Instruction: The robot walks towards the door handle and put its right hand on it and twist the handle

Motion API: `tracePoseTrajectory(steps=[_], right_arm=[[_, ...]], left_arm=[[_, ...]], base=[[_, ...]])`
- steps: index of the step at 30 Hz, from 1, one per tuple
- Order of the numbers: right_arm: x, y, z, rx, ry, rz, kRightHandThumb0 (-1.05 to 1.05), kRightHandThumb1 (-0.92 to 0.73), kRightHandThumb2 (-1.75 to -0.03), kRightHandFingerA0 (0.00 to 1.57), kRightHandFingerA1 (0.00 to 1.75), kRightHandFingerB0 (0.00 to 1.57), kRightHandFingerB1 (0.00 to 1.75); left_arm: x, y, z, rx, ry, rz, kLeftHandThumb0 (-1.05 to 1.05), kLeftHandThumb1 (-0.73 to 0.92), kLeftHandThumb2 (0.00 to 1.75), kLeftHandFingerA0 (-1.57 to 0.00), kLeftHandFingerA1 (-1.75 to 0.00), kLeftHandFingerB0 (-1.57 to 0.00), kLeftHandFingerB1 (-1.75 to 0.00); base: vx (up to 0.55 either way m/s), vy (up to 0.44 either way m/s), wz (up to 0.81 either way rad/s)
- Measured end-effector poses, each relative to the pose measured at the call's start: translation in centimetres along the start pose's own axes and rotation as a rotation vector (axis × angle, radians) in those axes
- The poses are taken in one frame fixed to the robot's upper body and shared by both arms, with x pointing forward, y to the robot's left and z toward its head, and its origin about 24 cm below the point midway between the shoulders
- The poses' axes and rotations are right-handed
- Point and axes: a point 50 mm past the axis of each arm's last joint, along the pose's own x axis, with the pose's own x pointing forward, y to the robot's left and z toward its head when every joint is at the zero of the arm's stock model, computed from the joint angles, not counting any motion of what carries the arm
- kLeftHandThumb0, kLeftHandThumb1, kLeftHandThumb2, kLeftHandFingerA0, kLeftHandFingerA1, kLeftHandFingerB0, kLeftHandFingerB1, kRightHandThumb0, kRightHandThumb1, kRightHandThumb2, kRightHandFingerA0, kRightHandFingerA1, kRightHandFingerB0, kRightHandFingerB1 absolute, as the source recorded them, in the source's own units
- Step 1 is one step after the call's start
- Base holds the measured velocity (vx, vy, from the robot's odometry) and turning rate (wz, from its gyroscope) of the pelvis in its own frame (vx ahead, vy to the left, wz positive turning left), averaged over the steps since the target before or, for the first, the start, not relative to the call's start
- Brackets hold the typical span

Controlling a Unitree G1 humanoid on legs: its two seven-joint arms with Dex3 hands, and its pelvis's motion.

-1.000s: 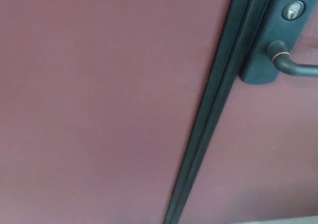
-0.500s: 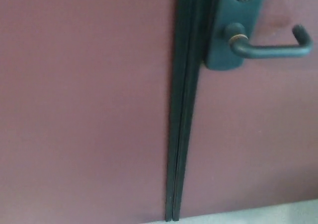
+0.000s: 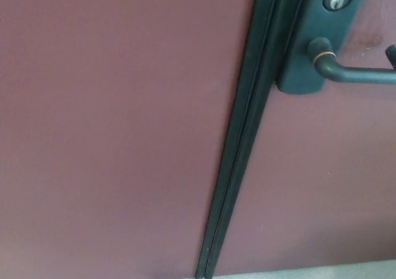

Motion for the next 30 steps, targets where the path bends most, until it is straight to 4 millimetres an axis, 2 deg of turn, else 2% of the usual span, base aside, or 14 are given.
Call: tracePoseTrajectory(steps=[5, 6, 12, 13, 14, 30], right_arm=[[0.00, 0.06, -0.05, 0.000, 0.002, 0.007, -0.26, -0.71, -0.61, 0.57, 0.46, 0.40, 0.37], [0.00, 0.08, -0.06, 0.000, 0.003, 0.008, -0.34, -0.62, -0.73, 0.52, 0.52, 0.36, 0.44], [0.02, -0.16, 0.13, -0.022, 0.003, -0.001, -0.34, -0.62, -0.73, 0.53, 0.52, 0.37, 0.44], [-0.01, -0.21, -0.08, -0.025, 0.011, -0.003, -0.26, -0.71, -0.61, 0.57, 0.45, 0.40, 0.37], [-0.04, -0.18, -0.22, -0.027, 0.016, -0.002, -0.26, -0.71, -0.61, 0.57, 0.45, 0.41, 0.37], [-0.02, 0.38, -0.34, -0.037, 0.019, 0.017, -0.27, -0.71, -0.61, 0.56, 0.45, 0.42, 0.38]], left_arm=[[-0.03, 0.11, 0.00, 0.003, 0.000, 0.002, -0.13, 0.64, 0.58, -0.65, -0.49, -0.48, -0.41], [-0.03, 0.13, -0.01, 0.003, 0.000, 0.002, -0.13, 0.64, 0.58, -0.64, -0.49, -0.48, -0.41], [-0.10, -0.02, -0.29, 0.002, 0.003, -0.003, -0.13, 0.64, 0.58, -0.64, -0.49, -0.48, -0.41], [-0.07, -0.04, -0.18, 0.003, 0.000, -0.004, -0.13, 0.64, 0.58, -0.64, -0.49, -0.48, -0.41], [-0.05, -0.05, -0.12, 0.003, -0.002, -0.004, -0.13, 0.64, 0.58, -0.64, -0.48, -0.49, -0.41], [-0.06, 0.24, -0.06, 0.007, 0.004, 0.003, -0.13, 0.65, 0.58, -0.64, -0.49, -0.48, -0.41]], base=[[0.01, -0.066, 0.02], [0.02, -0.149, 0.03], [0.05, -0.305, 0.01], [0.04, -0.336, 0.00], [0.04, -0.328, -0.05], [0.02, 0.124, -0.01]])
